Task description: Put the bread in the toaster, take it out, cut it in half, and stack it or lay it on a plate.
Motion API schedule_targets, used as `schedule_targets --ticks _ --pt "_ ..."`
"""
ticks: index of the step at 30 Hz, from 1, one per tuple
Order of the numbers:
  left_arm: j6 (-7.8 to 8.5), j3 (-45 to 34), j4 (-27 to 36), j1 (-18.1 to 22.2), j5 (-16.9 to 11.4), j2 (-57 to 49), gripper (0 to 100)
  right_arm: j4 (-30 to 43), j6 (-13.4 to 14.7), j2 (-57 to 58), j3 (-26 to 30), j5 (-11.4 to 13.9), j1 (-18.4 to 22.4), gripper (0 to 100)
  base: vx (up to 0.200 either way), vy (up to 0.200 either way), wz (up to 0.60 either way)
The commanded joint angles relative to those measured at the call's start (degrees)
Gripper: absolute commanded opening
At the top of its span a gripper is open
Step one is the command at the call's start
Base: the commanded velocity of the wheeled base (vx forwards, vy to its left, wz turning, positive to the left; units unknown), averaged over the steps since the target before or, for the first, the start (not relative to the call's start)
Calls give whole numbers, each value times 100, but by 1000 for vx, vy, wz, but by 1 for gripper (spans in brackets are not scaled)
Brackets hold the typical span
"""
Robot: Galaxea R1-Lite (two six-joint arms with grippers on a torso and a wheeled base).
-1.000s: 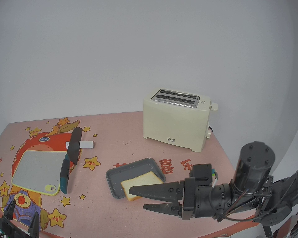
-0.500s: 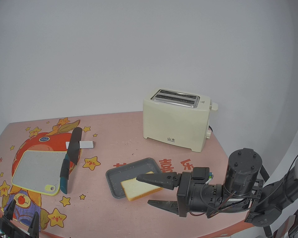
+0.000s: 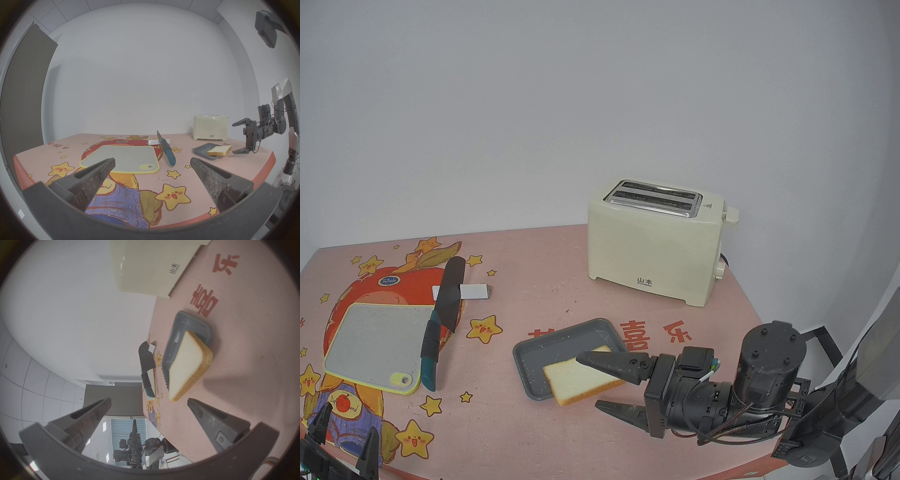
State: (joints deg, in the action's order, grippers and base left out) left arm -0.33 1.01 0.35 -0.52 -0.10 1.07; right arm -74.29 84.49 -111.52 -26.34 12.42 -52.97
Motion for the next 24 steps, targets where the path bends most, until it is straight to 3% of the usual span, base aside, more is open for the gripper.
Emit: schedule_targets --ticks 1,24 --pt "-2 -84 0 0 1 7 100 -15 15 -142 112 32 -65 100 0 0 0" --pt "-2 -84 0 0 1 7 100 -24 23 -441 -222 -21 199 100 0 0 0"
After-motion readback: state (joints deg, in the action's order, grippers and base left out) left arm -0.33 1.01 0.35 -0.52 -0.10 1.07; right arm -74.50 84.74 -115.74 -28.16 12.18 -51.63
